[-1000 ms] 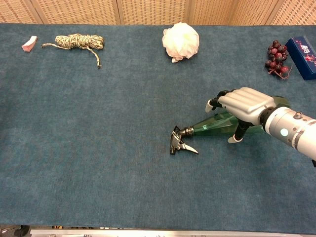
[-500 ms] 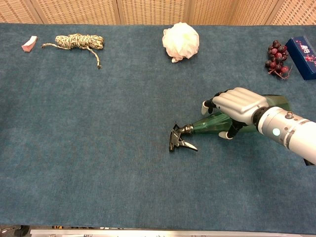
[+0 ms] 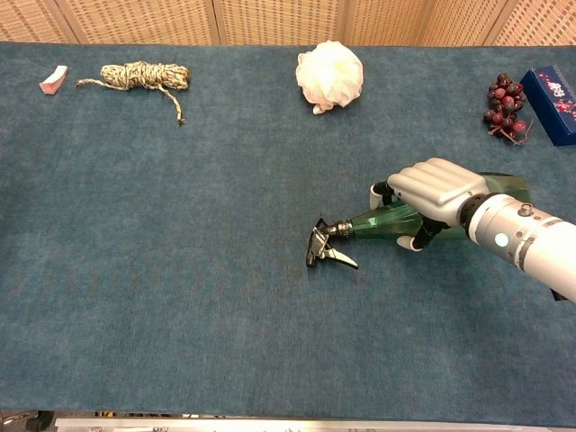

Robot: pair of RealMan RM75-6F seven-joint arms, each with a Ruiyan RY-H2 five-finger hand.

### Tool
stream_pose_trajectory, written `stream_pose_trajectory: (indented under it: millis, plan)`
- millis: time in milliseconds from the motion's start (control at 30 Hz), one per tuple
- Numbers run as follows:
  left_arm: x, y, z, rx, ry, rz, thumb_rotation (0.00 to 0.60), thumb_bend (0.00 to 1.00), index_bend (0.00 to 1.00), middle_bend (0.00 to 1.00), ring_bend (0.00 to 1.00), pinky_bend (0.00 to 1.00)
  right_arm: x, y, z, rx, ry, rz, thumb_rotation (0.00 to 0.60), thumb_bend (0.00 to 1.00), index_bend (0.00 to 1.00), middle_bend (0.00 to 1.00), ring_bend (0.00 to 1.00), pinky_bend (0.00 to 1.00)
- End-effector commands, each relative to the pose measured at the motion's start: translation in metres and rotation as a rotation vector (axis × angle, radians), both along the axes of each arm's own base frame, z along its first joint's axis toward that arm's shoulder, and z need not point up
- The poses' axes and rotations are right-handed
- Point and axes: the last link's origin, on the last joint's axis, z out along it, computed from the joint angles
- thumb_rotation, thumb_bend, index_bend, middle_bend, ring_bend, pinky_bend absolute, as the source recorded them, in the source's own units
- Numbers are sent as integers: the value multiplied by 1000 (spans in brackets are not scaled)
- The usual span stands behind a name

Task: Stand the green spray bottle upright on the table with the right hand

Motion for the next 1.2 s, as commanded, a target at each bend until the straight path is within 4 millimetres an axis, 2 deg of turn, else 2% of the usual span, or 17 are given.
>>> stream_pose_trajectory:
  millis: [33,300,533,733,1200]
  plan:
    - [0,0,0,0,0,0,600,0,0,0,0,0,1,1,4,-14,-29,-7,600,333,422,468,320,232]
    - [0,0,0,0,0,0,600,0,0,0,0,0,8,1,20,-55,-111,-7,600,334,427,473,325,232]
    - [0,0,0,0,0,0,600,0,0,0,0,0,12,-3,31,-160,-309,-13,600,334,440,479,330,232]
    - [0,0,0,0,0,0,600,0,0,0,0,0,4,-5,29,-222,-517,-36,600,334,449,491,337,241]
    - [0,0,0,0,0,1,600,0,0,0,0,0,0,-5,21,-228,-981,-41,600,333,457,491,337,270]
